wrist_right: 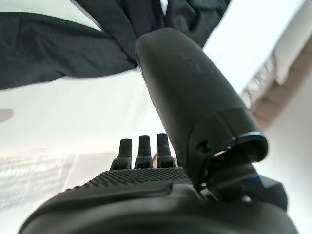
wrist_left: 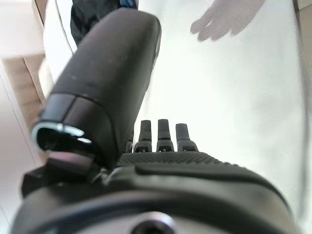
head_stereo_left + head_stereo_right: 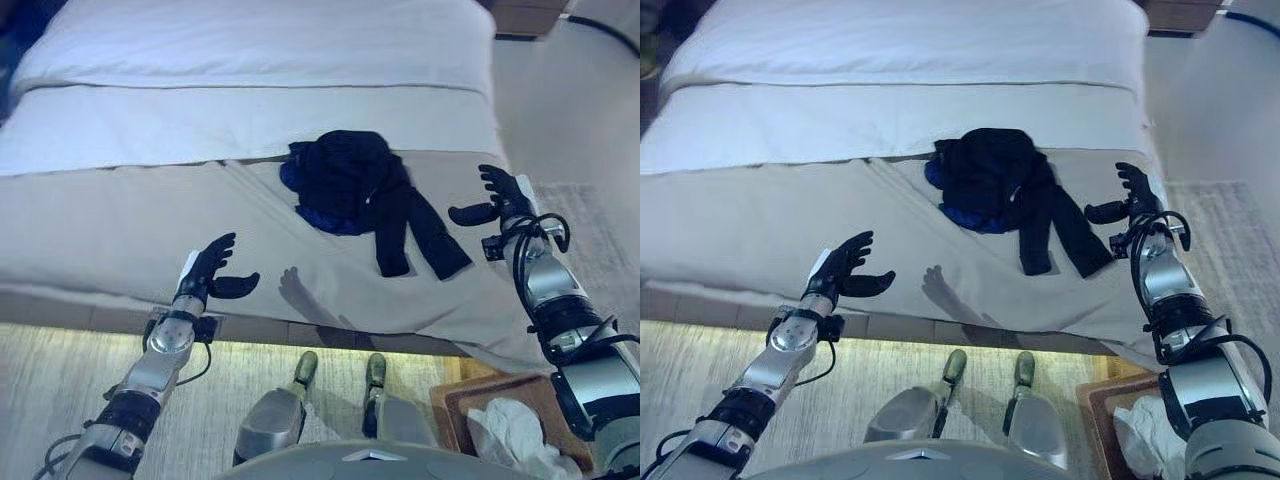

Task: Pick up the clothes from the bed and place them into the basket

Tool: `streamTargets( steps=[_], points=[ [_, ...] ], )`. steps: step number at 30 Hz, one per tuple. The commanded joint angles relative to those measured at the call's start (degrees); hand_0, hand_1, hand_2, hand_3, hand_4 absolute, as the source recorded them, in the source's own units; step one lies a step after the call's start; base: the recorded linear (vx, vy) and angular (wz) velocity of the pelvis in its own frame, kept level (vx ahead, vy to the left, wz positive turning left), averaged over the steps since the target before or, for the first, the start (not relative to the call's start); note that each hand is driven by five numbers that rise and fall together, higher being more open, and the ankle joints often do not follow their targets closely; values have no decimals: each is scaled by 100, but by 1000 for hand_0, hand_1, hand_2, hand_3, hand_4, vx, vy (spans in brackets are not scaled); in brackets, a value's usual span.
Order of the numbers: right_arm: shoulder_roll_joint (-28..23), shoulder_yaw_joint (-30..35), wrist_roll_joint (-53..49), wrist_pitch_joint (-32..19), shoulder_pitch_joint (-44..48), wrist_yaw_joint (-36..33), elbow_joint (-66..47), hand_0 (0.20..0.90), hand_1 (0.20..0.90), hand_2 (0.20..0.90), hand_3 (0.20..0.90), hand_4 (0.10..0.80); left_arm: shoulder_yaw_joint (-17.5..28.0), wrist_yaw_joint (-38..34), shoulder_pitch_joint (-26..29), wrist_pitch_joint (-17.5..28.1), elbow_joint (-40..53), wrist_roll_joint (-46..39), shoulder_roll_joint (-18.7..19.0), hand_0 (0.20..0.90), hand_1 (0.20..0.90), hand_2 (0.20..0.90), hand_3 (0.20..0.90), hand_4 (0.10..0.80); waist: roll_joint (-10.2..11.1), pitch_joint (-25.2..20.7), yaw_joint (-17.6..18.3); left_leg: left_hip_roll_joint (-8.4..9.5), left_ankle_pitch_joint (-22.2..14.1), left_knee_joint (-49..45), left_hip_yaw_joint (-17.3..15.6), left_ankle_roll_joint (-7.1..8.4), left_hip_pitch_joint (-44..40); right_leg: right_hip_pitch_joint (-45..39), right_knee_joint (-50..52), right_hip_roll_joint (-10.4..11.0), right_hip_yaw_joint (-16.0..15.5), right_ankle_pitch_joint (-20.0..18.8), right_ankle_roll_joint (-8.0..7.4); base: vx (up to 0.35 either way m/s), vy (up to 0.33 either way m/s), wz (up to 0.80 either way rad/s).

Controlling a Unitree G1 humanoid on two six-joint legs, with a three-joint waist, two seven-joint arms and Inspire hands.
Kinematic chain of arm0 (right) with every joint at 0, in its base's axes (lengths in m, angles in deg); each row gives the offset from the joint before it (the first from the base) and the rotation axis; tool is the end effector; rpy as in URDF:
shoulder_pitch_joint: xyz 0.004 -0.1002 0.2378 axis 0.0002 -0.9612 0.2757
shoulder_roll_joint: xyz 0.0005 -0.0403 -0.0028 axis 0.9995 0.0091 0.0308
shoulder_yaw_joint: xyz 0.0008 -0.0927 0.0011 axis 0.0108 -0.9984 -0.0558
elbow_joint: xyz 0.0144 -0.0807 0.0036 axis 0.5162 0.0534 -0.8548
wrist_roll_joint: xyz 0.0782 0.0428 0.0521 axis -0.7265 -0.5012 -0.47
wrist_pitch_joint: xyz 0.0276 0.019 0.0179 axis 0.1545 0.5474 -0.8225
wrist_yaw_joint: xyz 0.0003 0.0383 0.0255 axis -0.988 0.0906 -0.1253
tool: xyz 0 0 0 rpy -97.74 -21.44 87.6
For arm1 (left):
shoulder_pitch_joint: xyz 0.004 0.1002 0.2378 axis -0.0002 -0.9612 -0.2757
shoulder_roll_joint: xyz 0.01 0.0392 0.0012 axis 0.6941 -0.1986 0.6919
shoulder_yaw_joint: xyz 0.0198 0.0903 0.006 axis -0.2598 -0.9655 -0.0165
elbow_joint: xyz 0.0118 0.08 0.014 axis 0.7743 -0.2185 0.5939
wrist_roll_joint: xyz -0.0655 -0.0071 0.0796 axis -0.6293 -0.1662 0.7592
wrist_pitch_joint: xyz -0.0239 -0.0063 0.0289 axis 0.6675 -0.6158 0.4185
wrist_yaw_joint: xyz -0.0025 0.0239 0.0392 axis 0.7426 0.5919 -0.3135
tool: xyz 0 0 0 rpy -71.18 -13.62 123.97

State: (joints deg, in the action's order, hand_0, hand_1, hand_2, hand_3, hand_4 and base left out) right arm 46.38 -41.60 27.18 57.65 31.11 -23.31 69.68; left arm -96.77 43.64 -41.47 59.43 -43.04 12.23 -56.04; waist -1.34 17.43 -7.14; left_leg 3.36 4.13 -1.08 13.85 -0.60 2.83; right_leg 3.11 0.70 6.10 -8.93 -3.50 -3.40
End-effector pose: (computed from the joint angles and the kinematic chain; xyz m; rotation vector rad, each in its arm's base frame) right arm 0.2904 -0.2825 0.1112 -0.6163 0.2446 -0.3441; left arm 0.2030 0.2289 0.0077 0.3304 0.2938 0.0051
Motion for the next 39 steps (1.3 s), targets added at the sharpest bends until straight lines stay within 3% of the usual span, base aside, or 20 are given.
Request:
streamTargets(
  steps=[1, 3, 7, 10, 18, 22, 24, 37, 38, 39],
  points=[
    [-707, -227, -136, -321, 1125, -382, -205, 900, 900, 900, 900, 800, 21, 204, 48, 755, 653, -146, 160, 900, 900, 900, 900, 800, 230, -140, -258, -71, -456, -1835, -705, 282, 593, -114, 653, 61, -121, 504, 141, -76, -50, 53],
    [-633, -289, -50, -299, 1344, -578, -185, 900, 900, 900, 900, 800, -28, 179, 138, 914, 696, -182, 155, 900, 900, 900, 900, 800, 103, 70, -345, -140, -360, -1441, -800, 330, 782, -130, 774, 46, -247, 627, 144, -100, 5, 46],
    [-572, -314, 93, -328, 1659, -736, -95, 900, 900, 900, 900, 800, -150, -60, 333, 1049, 904, -238, 170, 900, 900, 900, 900, 800, -58, 313, -361, -141, -776, -1447, -876, 218, 866, 274, 1408, 258, -487, 914, 196, -10, 75, 31],
    [-610, -361, 177, -397, 1940, -723, 129, 900, 900, 900, 900, 800, -195, -149, 489, 1047, 1133, -293, 201, 900, 900, 900, 900, 800, -160, 513, -377, -116, -851, -1621, -868, 203, 1063, 611, 1808, 366, -523, 1004, 233, -17, 67, 10],
    [-803, -664, 177, -207, 2956, -908, 491, 900, 900, 900, 900, 800, -376, -499, 750, 1295, 1924, -226, 343, 900, 900, 900, 900, 800, -583, 1236, -487, 217, -852, -2242, -832, 76, 2116, 1878, 3184, 583, -536, 1401, 350, -8, 54, 17],
    [-778, -747, 292, -27, 3129, -940, 502, 900, 900, 900, 900, 800, -410, -537, 736, 1386, 2106, -230, 355, 900, 900, 900, 900, 800, -650, 1236, -578, 252, -753, -2301, -821, 14, 2620, 2459, 3569, 644, -604, 1498, 377, 27, -10, 15],
    [-739, -868, 321, 60, 3237, -1000, 552, 900, 900, 900, 900, 800, -446, -572, 722, 1403, 2209, -230, 364, 900, 900, 900, 900, 800, -656, 1236, -628, 267, -881, -2388, -829, 3, 2811, 2700, 3833, 650, -571, 1721, 355, 82, -47, 17],
    [-918, -1296, 496, 724, 3707, -1046, 920, 900, 900, 900, 900, 800, -490, -796, 671, 1500, 2609, -83, 459, 900, 900, 900, 900, 800, -744, 1236, -783, 353, -1273, -3777, -959, -198, 4259, 4105, 5297, 794, -589, 2159, 541, 1, -28, 11],
    [-951, -1318, 456, 752, 3739, -1009, 943, 787, 787, 787, 768, 668, -476, -785, 656, 1484, 2629, -110, 474, 900, 900, 900, 900, 800, -744, 1236, -784, 355, -1325, -3899, -972, -212, 4328, 4173, 5381, 794, -565, 2187, 548, -8, -21, 3],
    [-981, -1334, 426, 776, 3765, -1000, 954, 594, 594, 594, 543, 443, -458, -770, 640, 1472, 2635, -119, 485, 900, 900, 900, 900, 800, -741, 1236, -785, 360, -1359, -3989, -973, -213, 4374, 4205, 5429, 793, -555, 2204, 553, 0, 0, 0]
  ],
)
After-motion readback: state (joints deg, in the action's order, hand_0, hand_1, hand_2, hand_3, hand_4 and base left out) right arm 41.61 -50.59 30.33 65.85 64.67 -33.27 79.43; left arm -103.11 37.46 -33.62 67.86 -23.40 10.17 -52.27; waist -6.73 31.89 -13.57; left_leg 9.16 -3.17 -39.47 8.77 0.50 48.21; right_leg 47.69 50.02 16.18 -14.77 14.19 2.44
